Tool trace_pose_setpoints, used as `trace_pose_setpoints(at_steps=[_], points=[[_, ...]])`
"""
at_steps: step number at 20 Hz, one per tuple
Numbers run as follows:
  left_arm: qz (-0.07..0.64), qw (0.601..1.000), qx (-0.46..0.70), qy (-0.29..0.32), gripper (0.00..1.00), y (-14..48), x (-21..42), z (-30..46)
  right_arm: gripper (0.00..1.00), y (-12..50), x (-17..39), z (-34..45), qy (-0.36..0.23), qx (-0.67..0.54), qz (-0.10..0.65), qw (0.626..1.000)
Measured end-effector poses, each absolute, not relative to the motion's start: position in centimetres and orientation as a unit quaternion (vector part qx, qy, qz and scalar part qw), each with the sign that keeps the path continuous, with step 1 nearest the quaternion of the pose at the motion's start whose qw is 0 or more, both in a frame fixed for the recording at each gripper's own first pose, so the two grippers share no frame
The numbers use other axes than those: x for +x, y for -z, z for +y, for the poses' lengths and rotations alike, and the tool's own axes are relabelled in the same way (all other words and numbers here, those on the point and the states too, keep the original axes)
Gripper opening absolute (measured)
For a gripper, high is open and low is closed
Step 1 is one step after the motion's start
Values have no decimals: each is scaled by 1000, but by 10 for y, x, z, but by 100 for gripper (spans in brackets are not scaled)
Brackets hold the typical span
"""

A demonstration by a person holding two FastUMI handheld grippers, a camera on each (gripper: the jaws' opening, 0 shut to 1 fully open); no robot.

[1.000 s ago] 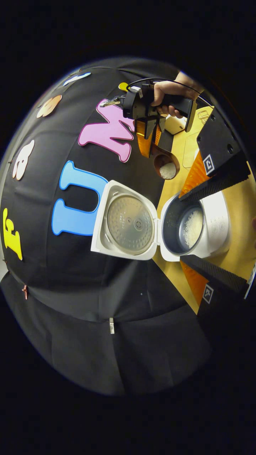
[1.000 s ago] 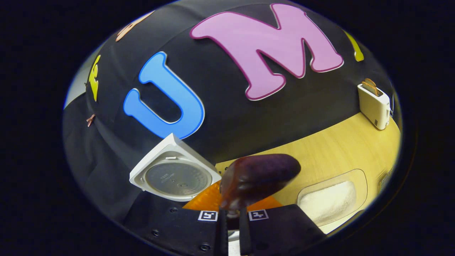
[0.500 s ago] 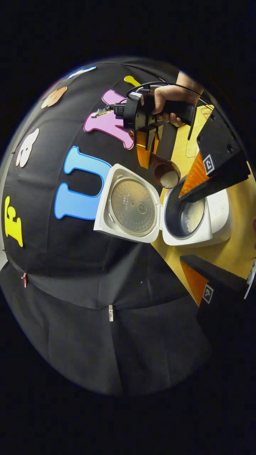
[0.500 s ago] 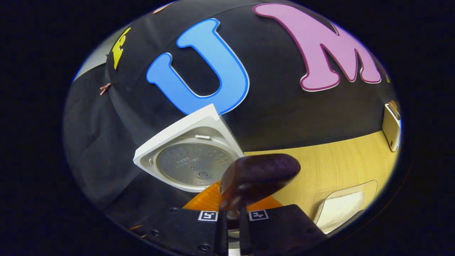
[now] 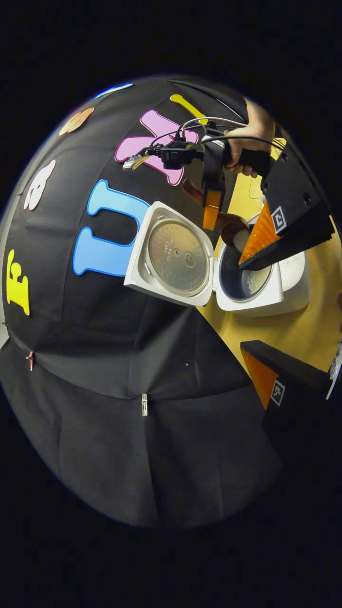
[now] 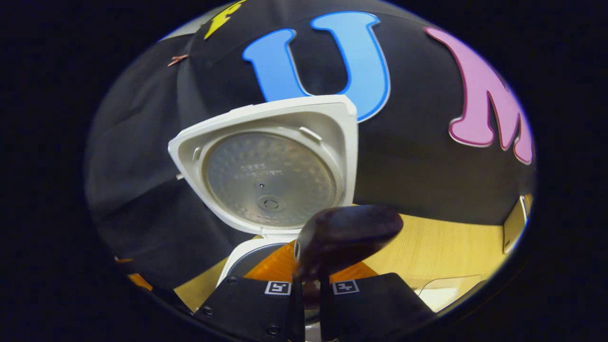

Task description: Close the left gripper, press the button to open the rice cooker; take a wooden spoon from the chopstick holder with the right hand, scoop a spoonful of rice and pour it into the rice cooker, then put the wooden spoon back into the chopstick holder.

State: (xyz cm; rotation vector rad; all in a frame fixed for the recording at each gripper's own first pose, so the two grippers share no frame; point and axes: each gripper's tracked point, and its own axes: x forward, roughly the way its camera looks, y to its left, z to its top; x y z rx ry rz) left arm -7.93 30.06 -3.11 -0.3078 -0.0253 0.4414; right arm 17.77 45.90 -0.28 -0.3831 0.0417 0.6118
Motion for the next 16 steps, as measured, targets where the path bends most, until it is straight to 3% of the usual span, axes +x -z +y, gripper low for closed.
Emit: trace_pose_setpoints(at_steps=[8,16], points=[[-21,959,-164,-231,95,31,-83,311,16,13,161,478,-328,-297,-29,896],[-23,961,-151,-232,95,29,-88,305,16,9,161,474,-333,-219,21,917]])
